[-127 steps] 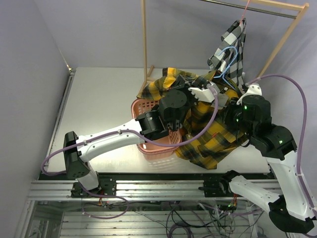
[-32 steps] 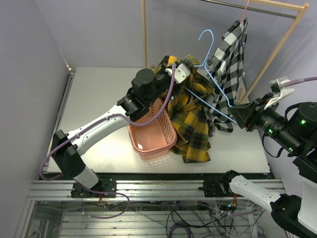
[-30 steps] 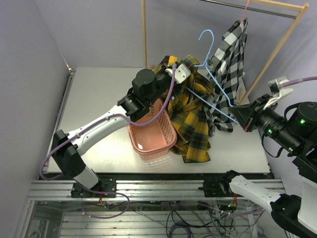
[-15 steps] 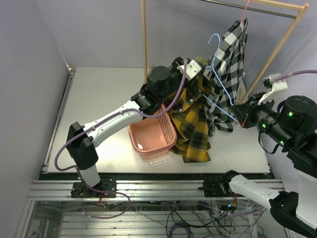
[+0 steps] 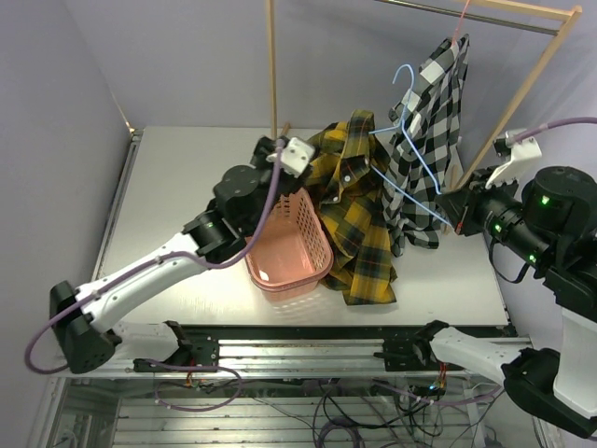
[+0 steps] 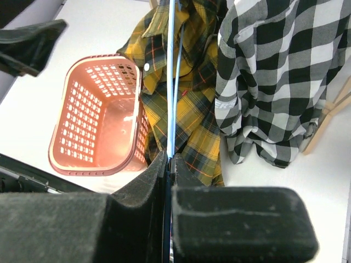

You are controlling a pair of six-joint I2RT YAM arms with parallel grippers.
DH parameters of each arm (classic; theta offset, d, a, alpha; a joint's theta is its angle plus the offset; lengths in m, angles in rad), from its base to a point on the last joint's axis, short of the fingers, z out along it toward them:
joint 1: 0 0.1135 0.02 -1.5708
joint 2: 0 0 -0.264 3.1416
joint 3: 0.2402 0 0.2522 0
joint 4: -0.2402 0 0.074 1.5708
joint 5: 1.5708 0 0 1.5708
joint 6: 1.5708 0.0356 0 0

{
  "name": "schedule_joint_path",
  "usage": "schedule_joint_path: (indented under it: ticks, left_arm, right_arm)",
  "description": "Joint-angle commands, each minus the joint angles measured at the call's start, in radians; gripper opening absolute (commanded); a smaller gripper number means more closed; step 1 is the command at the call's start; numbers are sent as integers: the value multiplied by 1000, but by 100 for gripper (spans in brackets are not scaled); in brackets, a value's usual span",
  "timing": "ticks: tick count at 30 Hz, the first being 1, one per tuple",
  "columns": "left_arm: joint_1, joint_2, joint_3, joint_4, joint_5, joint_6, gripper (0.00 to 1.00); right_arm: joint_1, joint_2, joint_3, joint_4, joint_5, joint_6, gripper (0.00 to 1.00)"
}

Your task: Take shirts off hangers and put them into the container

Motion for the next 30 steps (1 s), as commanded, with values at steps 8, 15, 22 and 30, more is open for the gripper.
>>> schedule_joint_path:
  ticks: [8, 15, 22, 30]
  left_arm:
    - [1, -160, -159, -97, -193, -26, 65]
    - [-1, -211, -263, -94, -258, -35, 61]
    - [1, -254, -407, 46, -319, -21, 61]
    - [2, -238, -402, 30, -289, -38, 59]
  right_arm:
    - [2, 28, 110, -79, -2, 71, 0]
    - [2, 82, 238, -80, -84, 67, 0]
    - [2, 56, 255, -65, 81, 93, 0]
    - [2, 28, 99, 176, 5, 65, 0]
